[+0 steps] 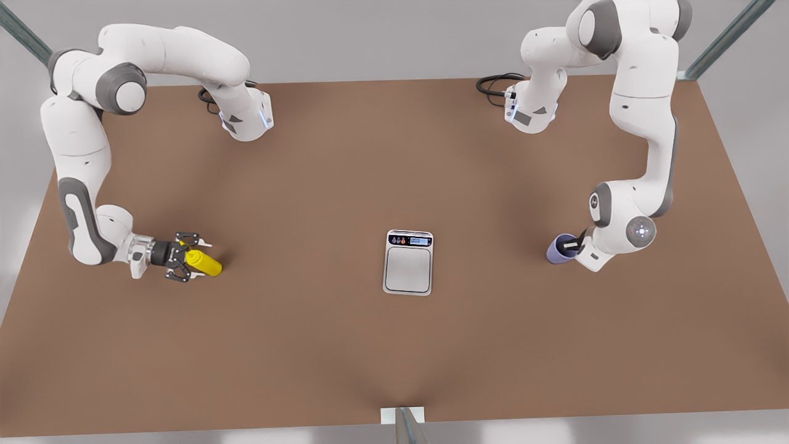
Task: Move cup to the weight, pick up sauce bottle, pour sauce
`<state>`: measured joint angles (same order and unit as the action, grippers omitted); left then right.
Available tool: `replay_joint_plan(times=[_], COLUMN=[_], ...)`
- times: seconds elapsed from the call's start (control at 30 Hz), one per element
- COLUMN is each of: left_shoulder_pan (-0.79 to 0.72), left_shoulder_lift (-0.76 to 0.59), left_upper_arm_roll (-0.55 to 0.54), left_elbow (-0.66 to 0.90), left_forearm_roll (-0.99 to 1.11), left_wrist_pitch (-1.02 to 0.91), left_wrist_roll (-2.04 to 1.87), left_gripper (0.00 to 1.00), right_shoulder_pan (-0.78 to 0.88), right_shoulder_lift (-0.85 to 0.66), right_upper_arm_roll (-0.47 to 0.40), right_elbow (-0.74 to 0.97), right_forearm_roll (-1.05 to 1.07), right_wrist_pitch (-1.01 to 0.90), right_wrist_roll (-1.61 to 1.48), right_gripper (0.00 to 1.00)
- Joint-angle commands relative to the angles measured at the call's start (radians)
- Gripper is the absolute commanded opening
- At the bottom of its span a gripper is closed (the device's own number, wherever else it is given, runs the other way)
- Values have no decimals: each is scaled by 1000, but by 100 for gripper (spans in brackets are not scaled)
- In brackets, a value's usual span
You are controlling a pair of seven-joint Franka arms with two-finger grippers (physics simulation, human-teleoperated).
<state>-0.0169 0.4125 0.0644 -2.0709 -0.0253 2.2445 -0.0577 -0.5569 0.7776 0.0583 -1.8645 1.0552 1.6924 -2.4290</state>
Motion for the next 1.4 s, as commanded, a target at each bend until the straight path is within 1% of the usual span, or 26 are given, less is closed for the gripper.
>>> replay_joint_plan(times=[0.0, 0.03, 0.13, 0.43, 0.5, 0.6, 0.63, 0.67, 0.73, 0.8, 0.87, 0.9, 0.93, 0.97, 1.03, 1.07, 1.17, 1.2, 1.23, 1.3, 1.37], left_shoulder_pan=[0, 2, 0, 0, 0, -34, -77, -106, -175, -267, -324, -351, -400, -442, -488, -489, -492, -492, -495, -508, -529], left_shoulder_lift=[0, 0, -1, -6, -23, -21, -6, 6, 38, 97, 146, 161, 161, 161, 157, 155, 163, 184, 232, 276, 288], left_upper_arm_roll=[0, 0, 0, 0, -2, -46, -46, -48, -74, -74, -74, -74, -74, -74, -80, -104, -123, -123, -123, -123, -124], left_elbow=[0, 0, 11, 40, 63, 179, 221, 250, 317, 417, 495, 512, 508, 508, 509, 511, 534, 563, 609, 666, 672], left_forearm_roll=[2, 2, 2, 2, 2, -2, -2, -16, -107, -108, -114, -128, -159, -165, -166, -176, -209, -239, -239, -237, -236], left_wrist_pitch=[0, -2, -5, -5, -5, -65, -65, -66, -79, -100, -103, -106, -131, -163, -172, -172, -169, -167, -164, -161, -158], left_wrist_roll=[1, 1, -1, -5, -45, -135, -191, -237, -329, -519, -645, -688, -715, -760, -832, -863, -935, -949, -988, -1027, -1027], left_gripper=[28, 25, 23, 21, 21, 21, 21, 21, 21, 21, 21, 21, 21, 21, 21, 21, 21, 21, 21, 21, 21], right_shoulder_pan=[0, 0, 17, 51, 58, 58, 58, 58, 63, 64, 64, 64, 64, 64, 64, 63, 63, 63, 63, 63, 64], right_shoulder_lift=[0, 0, 9, 11, 15, 15, 15, 15, 15, 15, 15, 15, 15, 14, 14, 14, 12, 12, 11, 9, 9], right_upper_arm_roll=[0, 0, 0, 0, 0, 0, 0, 0, 0, 3, 5, 5, 5, 5, 6, 5, 5, 5, 5, 5, 6], right_elbow=[1, 4, 16, 27, 27, 27, 27, 27, 27, 27, 30, 30, 30, 30, 30, 30, 31, 36, 36, 38, 38], right_forearm_roll=[0, 9, 38, 92, 94, 100, 100, 100, 104, 109, 112, 112, 114, 114, 114, 114, 114, 114, 114, 114, 114], right_wrist_pitch=[1, 1, 6, 16, 15, 16, 15, 15, 13, 13, 12, 12, 12, 12, 12, 12, 10, 10, 10, 10, 10], right_wrist_roll=[1, 1, 1, -1, -1, -1, 1, 1, 1, 2, 2, 2, 2, 2, 4, 4, 7, 7, 10, 13, 14], right_gripper=[100, 100, 100, 100, 100, 100, 84, 80, 78, 72, 72, 69, 68, 63, 61, 60, 58, 58, 58, 57, 57])
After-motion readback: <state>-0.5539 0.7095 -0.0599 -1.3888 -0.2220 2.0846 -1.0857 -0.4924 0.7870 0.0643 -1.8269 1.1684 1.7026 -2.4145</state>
